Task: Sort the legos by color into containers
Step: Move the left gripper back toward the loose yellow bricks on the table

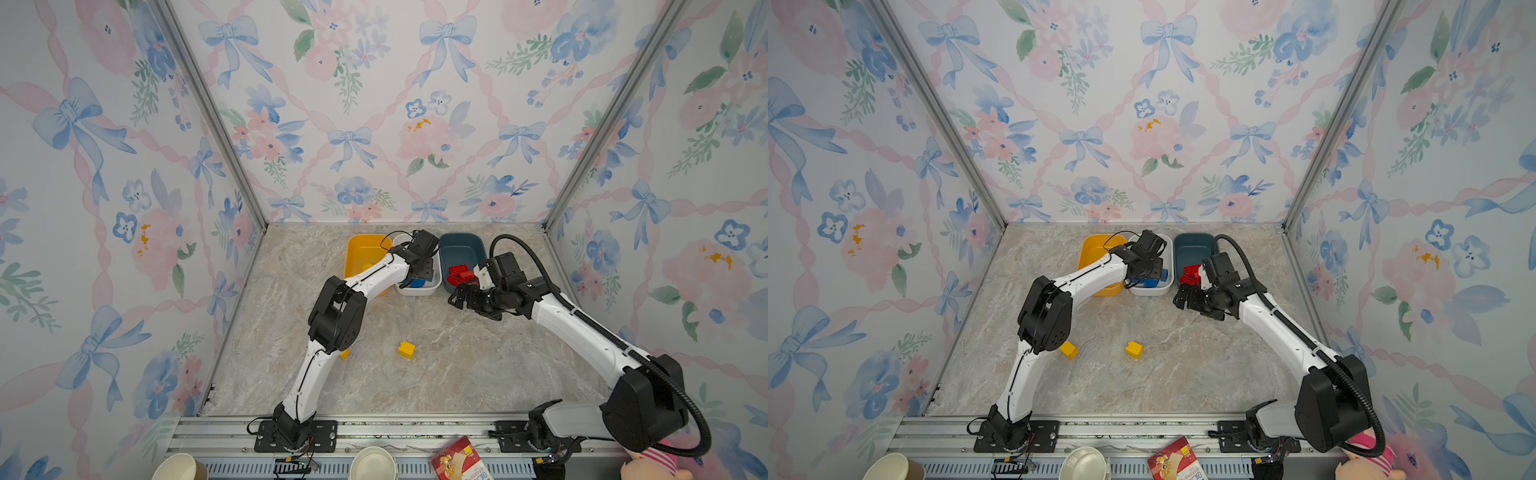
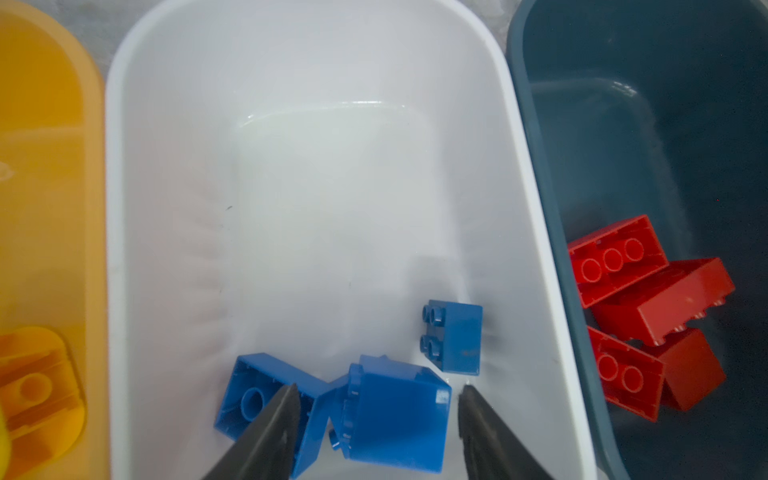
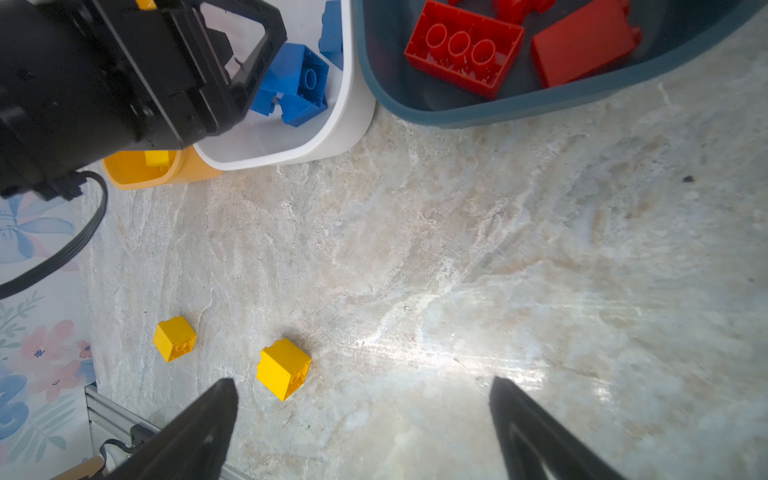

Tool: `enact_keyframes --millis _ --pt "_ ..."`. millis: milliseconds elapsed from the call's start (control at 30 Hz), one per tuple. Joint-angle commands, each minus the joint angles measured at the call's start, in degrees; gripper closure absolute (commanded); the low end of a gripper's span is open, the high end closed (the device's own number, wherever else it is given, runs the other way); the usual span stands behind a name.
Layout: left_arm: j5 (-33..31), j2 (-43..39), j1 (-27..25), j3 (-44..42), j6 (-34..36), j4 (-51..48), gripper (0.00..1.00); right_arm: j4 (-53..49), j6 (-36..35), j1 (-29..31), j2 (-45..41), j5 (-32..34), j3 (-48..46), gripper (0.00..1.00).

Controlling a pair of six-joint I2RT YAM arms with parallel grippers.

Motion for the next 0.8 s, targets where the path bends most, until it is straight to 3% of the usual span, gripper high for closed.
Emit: enact_keyframes --millis 0,333,767 --pt "0.33 -4.67 -0.03 -1.45 0.05 -0.68 0.36 -1.41 0.00 -0.32 0.27 -0.08 1.29 0.03" --pt "-0.21 -14.06 -0.44 -11.79 -0.30 -0.63 0.26 -0.91 0.13 -0.22 0.34 -0.26 0.71 0.03" --pt "-2.20 -31.24 -0.73 -33.24 -5.09 -0.67 0.19 -0.26 0.01 0.21 1.54 -0.61 1.10 0.03"
